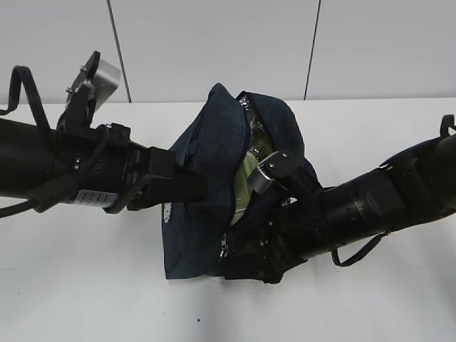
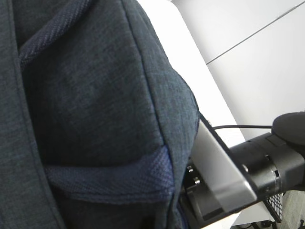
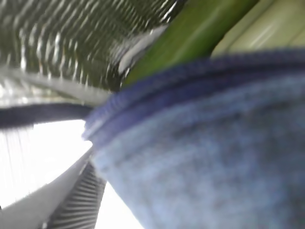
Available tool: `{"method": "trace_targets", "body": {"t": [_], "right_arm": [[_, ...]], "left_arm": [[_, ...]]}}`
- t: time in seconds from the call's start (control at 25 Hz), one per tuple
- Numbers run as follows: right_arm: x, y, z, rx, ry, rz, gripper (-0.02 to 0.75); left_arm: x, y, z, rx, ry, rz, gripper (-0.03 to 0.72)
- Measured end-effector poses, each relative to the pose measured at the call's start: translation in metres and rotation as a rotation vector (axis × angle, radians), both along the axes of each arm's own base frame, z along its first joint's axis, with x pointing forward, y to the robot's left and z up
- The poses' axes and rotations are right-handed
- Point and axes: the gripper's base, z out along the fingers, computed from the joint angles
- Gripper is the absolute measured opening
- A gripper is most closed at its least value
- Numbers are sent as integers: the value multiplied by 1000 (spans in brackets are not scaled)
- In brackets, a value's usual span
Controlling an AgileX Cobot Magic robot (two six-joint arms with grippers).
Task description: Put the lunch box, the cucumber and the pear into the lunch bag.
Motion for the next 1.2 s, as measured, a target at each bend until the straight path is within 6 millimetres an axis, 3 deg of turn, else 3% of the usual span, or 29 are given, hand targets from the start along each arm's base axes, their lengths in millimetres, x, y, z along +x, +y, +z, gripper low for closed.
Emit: {"method": "trace_targets", "body": {"t": [0.56,0.64,0.92,1.2], "right_arm": [[5,2,4,71,33,-95,471],[5,2,4,73,40,-101,433],[3,2,3,51,45,-70,190],[-1,1,0,18,52,-24,154]], "left_arm": [[-1,-1,1,-21,11,-7,-15],[-2,-1,2,-25,13,-12,-15],[-2,-2,2,-31,16,-22,-15],[-2,-2,2,-31,16,-23,-15]]}}
